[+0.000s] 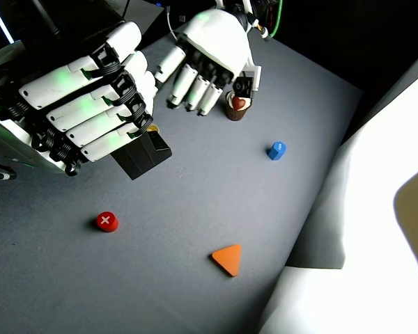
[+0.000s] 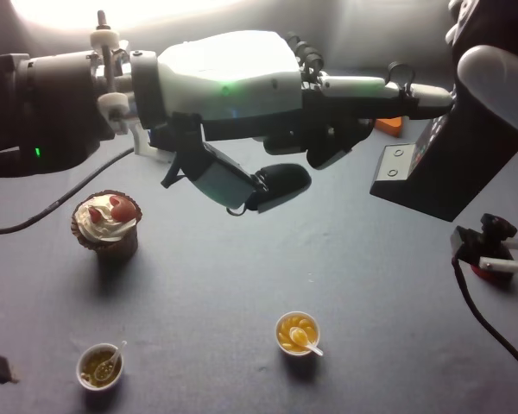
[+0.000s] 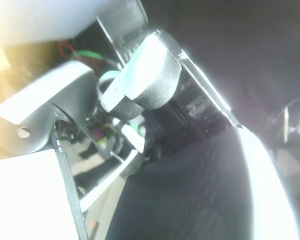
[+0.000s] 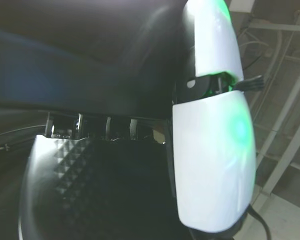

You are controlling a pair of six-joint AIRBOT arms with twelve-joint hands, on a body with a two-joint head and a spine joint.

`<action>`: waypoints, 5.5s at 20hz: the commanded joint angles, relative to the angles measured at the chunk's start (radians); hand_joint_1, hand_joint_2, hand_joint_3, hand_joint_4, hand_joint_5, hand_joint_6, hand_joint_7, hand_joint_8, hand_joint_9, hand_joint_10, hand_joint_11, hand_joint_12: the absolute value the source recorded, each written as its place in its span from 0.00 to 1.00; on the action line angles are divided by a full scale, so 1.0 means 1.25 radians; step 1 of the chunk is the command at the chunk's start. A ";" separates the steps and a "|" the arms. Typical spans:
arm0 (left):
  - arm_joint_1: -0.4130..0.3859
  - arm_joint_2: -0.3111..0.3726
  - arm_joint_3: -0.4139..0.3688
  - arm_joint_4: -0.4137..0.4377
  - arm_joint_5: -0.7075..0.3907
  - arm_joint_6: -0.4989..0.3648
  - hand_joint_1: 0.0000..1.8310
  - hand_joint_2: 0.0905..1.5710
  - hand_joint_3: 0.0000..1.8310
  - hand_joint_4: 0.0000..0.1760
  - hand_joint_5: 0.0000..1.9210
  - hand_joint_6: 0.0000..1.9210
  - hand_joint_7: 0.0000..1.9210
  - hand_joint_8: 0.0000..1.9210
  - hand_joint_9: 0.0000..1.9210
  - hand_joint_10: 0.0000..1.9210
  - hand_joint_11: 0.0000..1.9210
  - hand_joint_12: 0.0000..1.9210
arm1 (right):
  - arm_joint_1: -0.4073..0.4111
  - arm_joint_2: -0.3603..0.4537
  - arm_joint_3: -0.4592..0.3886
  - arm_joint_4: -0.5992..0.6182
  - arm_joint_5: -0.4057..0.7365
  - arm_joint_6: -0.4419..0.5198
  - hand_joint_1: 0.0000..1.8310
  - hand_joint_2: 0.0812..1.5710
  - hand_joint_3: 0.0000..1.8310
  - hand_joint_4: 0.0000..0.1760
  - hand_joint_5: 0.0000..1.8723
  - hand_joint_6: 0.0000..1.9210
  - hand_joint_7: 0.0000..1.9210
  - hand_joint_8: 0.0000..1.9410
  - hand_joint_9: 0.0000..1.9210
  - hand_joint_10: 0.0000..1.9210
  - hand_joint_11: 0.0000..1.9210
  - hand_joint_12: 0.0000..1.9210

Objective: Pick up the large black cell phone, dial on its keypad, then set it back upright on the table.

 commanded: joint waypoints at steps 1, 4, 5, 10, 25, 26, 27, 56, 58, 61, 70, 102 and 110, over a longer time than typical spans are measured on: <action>-0.021 -0.001 -0.007 -0.062 -0.053 0.003 0.74 0.53 0.39 0.29 0.05 0.00 0.42 0.87 0.63 1.00 0.68 1.00 | 0.002 0.009 -0.004 -0.045 0.099 0.017 0.81 0.68 0.00 0.00 0.51 0.46 0.46 0.49 0.52 0.54 0.48 0.77; -0.019 0.002 -0.008 -0.062 -0.055 0.001 0.74 0.48 0.47 0.27 0.05 0.00 0.43 0.83 0.64 1.00 0.68 1.00 | 0.003 0.009 -0.007 -0.045 0.099 0.017 0.81 0.73 0.00 0.00 0.41 0.59 0.38 0.58 0.44 0.64 0.39 0.86; -0.012 0.009 -0.005 -0.063 -0.056 -0.002 0.74 0.48 0.47 0.25 0.05 0.00 0.43 0.83 0.64 1.00 0.68 1.00 | 0.004 0.009 -0.007 -0.046 0.098 0.017 0.81 0.74 0.00 0.00 0.40 0.61 0.37 0.59 0.43 0.65 0.39 0.86; 0.009 0.037 0.041 -0.063 -0.082 -0.012 0.78 0.68 0.08 0.23 0.06 0.00 0.52 1.00 0.66 1.00 0.71 1.00 | 0.006 0.011 -0.006 -0.045 0.098 0.017 0.81 0.74 0.00 0.00 0.40 0.61 0.37 0.60 0.43 0.65 0.39 0.86; 0.004 0.025 0.013 -0.106 -0.069 0.007 0.78 0.73 0.01 0.16 0.06 0.00 0.52 1.00 0.66 1.00 0.72 1.00 | 0.002 0.010 -0.007 -0.048 0.098 0.017 0.81 0.74 0.00 0.00 0.41 0.58 0.37 0.60 0.43 0.65 0.39 0.86; -0.001 0.022 0.002 -0.106 -0.065 0.008 0.78 0.73 0.01 0.15 0.06 0.00 0.53 1.00 0.66 1.00 0.72 1.00 | 0.002 0.010 -0.008 -0.049 0.098 0.017 0.81 0.74 0.00 0.00 0.40 0.59 0.36 0.62 0.42 0.66 0.39 0.86; -0.004 0.020 -0.012 -0.106 -0.060 0.008 0.78 0.73 0.01 0.10 0.06 0.00 0.53 1.00 0.67 1.00 0.73 1.00 | 0.001 0.009 -0.009 -0.049 0.098 0.017 0.81 0.74 0.00 0.00 0.40 0.59 0.37 0.62 0.42 0.67 0.39 0.86; 0.045 0.122 -0.006 -0.027 -0.203 -0.144 0.29 0.83 0.00 0.00 0.15 0.00 0.32 0.74 0.43 0.95 0.46 1.00 | -0.075 -0.040 0.089 -0.058 0.103 0.045 0.81 0.67 0.00 0.00 0.54 0.40 0.47 0.49 0.53 0.52 0.48 0.78; 0.048 0.126 -0.030 -0.025 -0.130 -0.242 0.18 0.83 0.00 0.00 0.16 0.00 0.20 0.59 0.30 0.90 0.32 1.00 | -0.078 -0.050 0.100 -0.055 0.103 0.045 0.81 0.68 0.00 0.00 0.54 0.41 0.46 0.49 0.51 0.55 0.48 0.77; 0.021 0.123 -0.023 0.056 -0.072 -0.409 0.03 0.80 0.00 0.00 0.17 0.00 0.25 0.13 0.19 0.50 0.09 0.84 | -0.082 -0.059 0.107 -0.048 0.103 0.045 0.81 0.68 0.00 0.00 0.54 0.38 0.46 0.51 0.51 0.56 0.49 0.77; -0.009 0.113 -0.010 0.066 0.018 -0.673 0.00 0.68 0.00 0.00 0.13 0.00 0.12 0.00 0.09 0.01 0.00 0.23 | -0.089 -0.072 0.111 -0.074 0.103 0.052 0.81 0.69 0.00 0.00 0.51 0.43 0.43 0.55 0.49 0.59 0.47 0.79; -0.077 0.115 -0.033 0.263 0.105 -1.019 0.00 0.74 0.00 0.00 0.16 0.00 0.19 0.00 0.16 0.00 0.00 0.29 | -0.173 -0.121 0.225 -0.051 0.103 0.143 0.81 0.69 0.00 0.00 0.52 0.43 0.42 0.57 0.48 0.61 0.46 0.78; -0.062 0.118 -0.031 0.266 0.105 -1.019 0.00 0.74 0.00 0.00 0.17 0.00 0.21 0.00 0.17 0.00 0.00 0.32 | -0.182 -0.136 0.241 -0.056 0.104 0.158 0.81 0.69 0.00 0.00 0.53 0.39 0.43 0.57 0.48 0.60 0.47 0.77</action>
